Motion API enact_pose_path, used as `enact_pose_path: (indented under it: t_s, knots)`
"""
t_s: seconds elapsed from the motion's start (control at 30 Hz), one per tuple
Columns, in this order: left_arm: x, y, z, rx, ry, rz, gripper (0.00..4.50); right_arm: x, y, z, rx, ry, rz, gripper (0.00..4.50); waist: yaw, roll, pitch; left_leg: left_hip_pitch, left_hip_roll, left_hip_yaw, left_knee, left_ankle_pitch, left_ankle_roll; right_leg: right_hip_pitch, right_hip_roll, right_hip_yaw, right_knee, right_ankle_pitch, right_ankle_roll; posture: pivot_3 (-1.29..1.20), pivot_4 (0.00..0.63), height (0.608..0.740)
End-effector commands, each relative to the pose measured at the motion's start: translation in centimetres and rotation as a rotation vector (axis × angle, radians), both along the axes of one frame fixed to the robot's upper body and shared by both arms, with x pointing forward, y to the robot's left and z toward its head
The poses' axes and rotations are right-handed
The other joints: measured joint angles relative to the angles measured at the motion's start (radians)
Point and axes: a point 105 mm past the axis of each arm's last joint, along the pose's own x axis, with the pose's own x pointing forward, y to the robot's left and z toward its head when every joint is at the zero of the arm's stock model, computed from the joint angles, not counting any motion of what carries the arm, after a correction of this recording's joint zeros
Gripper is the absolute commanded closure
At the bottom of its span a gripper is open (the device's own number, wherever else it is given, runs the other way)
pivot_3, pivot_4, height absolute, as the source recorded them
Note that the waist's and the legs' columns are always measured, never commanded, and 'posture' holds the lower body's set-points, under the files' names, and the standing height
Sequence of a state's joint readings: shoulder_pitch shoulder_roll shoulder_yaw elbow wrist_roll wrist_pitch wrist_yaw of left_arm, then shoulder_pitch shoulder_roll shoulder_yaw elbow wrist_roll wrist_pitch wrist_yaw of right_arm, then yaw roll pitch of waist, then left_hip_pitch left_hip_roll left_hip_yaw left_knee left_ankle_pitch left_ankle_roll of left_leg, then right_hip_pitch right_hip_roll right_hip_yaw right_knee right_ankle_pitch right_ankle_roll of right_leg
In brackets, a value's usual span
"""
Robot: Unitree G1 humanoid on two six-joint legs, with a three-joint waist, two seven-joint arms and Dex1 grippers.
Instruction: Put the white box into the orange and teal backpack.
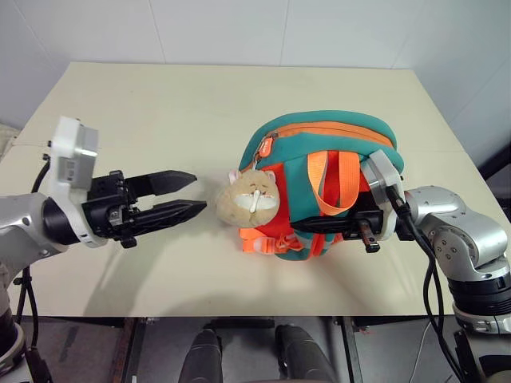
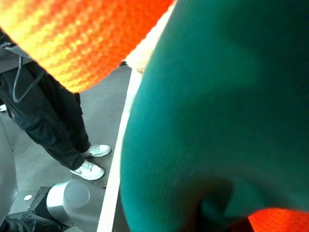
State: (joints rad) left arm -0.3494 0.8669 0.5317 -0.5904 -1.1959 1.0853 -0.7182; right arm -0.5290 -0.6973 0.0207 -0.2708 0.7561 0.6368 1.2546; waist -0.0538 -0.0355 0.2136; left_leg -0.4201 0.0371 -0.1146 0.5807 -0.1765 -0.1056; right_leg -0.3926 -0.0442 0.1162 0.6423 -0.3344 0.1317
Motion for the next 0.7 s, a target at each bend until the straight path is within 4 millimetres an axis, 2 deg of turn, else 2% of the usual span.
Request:
enact_pose_path:
  t_s: [0.03,0.17,0.3,0.47,0.57,0.7]
  knots:
    - [-1.1,-1.1,0.7,0.015,-0.041,-0.065,1.21,-0.2,0.0,0.5,0.005,-0.029,0.008,4.50,-0.001,0.000,0.000,0.000,0.000,0.000,0.000,0.000,0.000,0.000,0.000,0.000,0.000,0.000,0.000,0.00,0.150,0.740]
    - [-1.1,-1.1,1.3,0.009,-0.059,-0.069,0.00,-0.2,-0.1,0.4,0.002,-0.028,0.001,4.50,-0.001,0.000,0.000,0.000,0.000,0.000,-0.001,0.000,0.000,0.000,0.000,0.000,0.000,0.001,0.001,0.00,0.150,0.740]
    - [-0.9,-1.7,0.8,0.033,-0.047,-0.099,0.00,-0.1,-0.1,0.4,0.004,-0.031,0.000,4.50,0.000,0.000,0.000,0.000,0.000,0.001,-0.001,0.000,0.000,0.000,0.000,0.000,-0.001,0.000,0.000,0.00,0.150,0.740]
    - [0.6,-3.0,-0.6,0.093,-0.043,-0.086,0.00,0.0,0.1,0.4,0.006,-0.034,0.000,4.50,0.000,0.000,0.000,0.000,0.000,0.001,-0.001,0.000,0.000,0.000,0.000,0.001,-0.004,0.000,-0.001,0.00,0.150,0.740]
    - [0.9,-5.0,-1.4,0.108,-0.009,-0.155,0.00,0.0,0.2,0.3,0.004,-0.039,0.000,4.50,0.001,0.000,0.000,-0.001,0.000,0.001,-0.001,0.000,0.000,0.000,0.000,0.001,-0.004,0.001,0.000,0.00,0.150,0.740]
    - [1.2,-6.2,-1.0,0.102,-0.036,-0.179,0.00,0.0,0.1,0.3,0.004,-0.041,-0.005,4.50,-0.001,0.000,0.000,-0.001,0.000,0.001,-0.001,0.000,0.000,0.000,0.000,0.001,-0.005,0.004,0.006,0.00,0.150,0.740]
